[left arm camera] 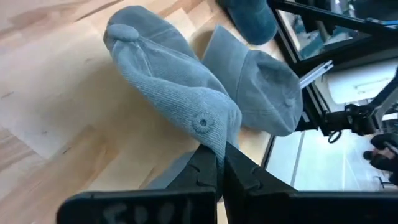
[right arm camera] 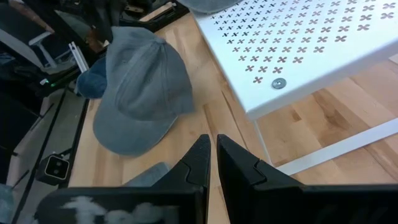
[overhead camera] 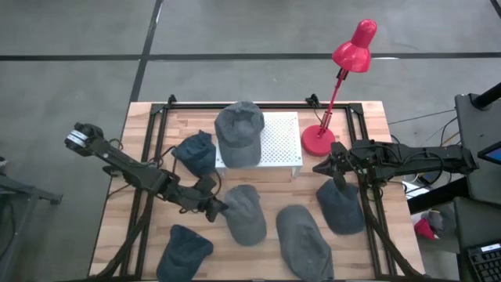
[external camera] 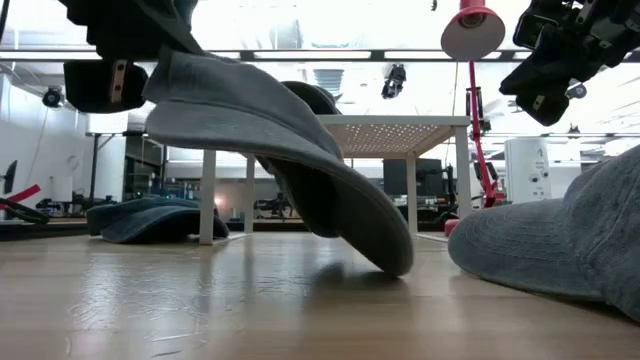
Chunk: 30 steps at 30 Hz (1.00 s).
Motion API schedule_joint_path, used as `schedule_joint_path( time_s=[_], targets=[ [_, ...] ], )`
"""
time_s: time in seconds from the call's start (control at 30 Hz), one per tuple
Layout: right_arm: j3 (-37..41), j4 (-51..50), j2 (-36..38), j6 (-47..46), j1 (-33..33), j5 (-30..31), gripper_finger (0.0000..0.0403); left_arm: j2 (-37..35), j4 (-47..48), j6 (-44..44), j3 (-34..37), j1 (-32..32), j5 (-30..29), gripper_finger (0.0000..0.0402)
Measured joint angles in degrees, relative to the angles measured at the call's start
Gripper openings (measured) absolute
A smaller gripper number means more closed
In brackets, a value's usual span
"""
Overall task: Pick & Place hat
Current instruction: Stack the left gray cap on the gray cap on the shelf
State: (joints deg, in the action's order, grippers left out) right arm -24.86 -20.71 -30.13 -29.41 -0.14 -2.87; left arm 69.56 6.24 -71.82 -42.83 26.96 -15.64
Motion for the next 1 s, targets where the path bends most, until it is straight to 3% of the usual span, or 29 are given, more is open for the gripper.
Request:
schedule_joint_path(
  time_s=[0.23, 0.53, 0.77, 1.0],
  targets=[
    [0.00, 0.02, 0.00, 0.04, 0.00, 0.00, 0.0027, -1.72, -0.11, 2.21, -2.67, 0.00, 2.80, 0.0000],
    [0.00, 0.04, 0.00, 0.04, 0.00, 0.00, 0.0027, -3.28, -0.17, 11.29, -12.52, 0.00, 4.24, 0.0000],
    [0.01, 0.04, 0.00, 0.04, 0.00, 0.00, 0.0027, -3.13, 0.04, 22.61, -20.84, -0.06, 4.00, 0.0000],
    [0.00, 0.07, 0.00, 0.06, 0.00, 0.03, 0.0027, -3.19, 1.74, 40.03, -28.02, -2.85, 4.65, 0.0000]
  ],
)
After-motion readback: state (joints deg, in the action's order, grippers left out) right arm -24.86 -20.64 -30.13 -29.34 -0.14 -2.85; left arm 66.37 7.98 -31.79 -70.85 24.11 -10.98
